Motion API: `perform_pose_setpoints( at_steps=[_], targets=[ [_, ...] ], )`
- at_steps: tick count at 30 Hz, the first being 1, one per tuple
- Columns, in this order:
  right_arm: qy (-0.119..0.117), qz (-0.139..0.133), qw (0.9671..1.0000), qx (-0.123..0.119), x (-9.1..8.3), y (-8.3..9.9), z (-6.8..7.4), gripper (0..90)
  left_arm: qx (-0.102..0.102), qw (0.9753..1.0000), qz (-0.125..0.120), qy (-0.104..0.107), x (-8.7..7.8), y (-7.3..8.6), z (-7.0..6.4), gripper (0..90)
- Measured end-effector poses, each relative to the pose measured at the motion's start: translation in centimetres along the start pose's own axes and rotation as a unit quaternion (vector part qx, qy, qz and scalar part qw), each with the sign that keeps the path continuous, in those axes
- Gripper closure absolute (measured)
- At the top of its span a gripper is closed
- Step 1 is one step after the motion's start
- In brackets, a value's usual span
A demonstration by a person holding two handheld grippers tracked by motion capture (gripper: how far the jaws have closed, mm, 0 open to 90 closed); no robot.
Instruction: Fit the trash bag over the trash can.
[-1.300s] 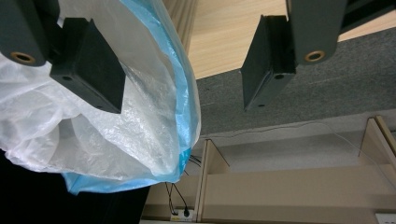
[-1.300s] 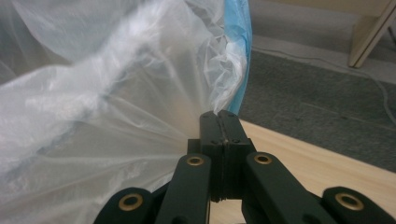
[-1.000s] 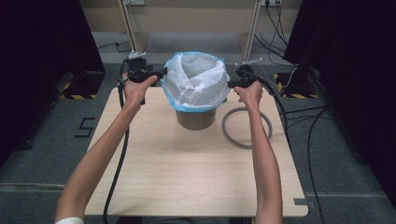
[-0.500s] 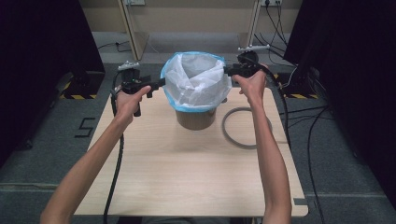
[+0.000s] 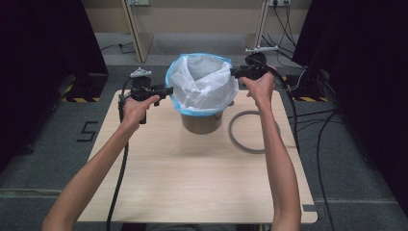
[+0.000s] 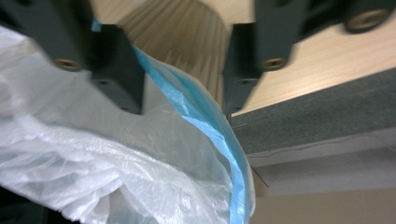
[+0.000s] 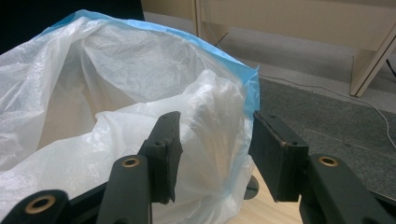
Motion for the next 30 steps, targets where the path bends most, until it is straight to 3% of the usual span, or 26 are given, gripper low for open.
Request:
perform_pose_setpoints(
  at_steps=[3, 7, 10, 13, 17, 22, 26, 28, 30],
  targets=[
    [-0.002, -0.001, 1.0, 0.0, -0.1, 0.0, 0.1, 52.9, 0.017, 0.9998, -0.002, -0.009, 0.4, 0.3, 0.2, 73.1],
    [0.0, -0.002, 1.0, -0.001, -0.3, 0.0, 0.0, 52.9, 0.045, 0.9981, 0.0, -0.042, 1.0, 0.3, 1.3, 84.0],
    [0.002, -0.006, 1.0, 0.002, -0.5, 0.0, -0.2, 52.4, 0.029, 0.9979, 0.002, -0.057, 1.6, 0.0, 3.0, 88.7],
    [0.004, -0.007, 1.0, 0.003, -0.8, -0.1, -0.4, 51.3, 0.026, 0.9964, 0.005, -0.08, 2.3, -0.1, 4.6, 88.9],
    [0.001, -0.009, 0.9999, 0.006, -0.7, -0.1, -0.4, 50.9, 0.021, 0.9952, 0.018, -0.094, 3.6, 0.6, 5.6, 87.9],
    [-0.003, -0.007, 1.0, 0.002, -0.5, -0.1, -0.2, 50.3, 0.028, 0.995, 0.023, -0.093, 3.7, 0.4, 5.1, 81.2],
    [-0.005, -0.01, 0.9999, 0.004, -0.6, -0.3, -0.3, 50.0, -0.005, 0.9955, 0.007, -0.094, 2.2, -1.0, 4.4, 50.8],
    [-0.005, -0.013, 0.9999, 0.003, -0.6, -0.5, -0.3, 49.8, -0.013, 0.9954, -0.002, -0.095, 1.2, -1.9, 4.0, 41.8],
    [-0.008, -0.013, 0.9999, 0.004, -0.4, -0.6, -0.2, 49.6, -0.015, 0.996, -0.013, -0.087, 0.4, -2.5, 3.4, 38.8]
  ],
)
Point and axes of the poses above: each handheld gripper's, and its own axes: x roughly forward along the jaws, y roughly out of its underside, z roughly to its left, the point moved 6 cm from there along x, roughly forward along the jaws, and after that the axes turned 15 degrees about -x, right-handed, at the moved point
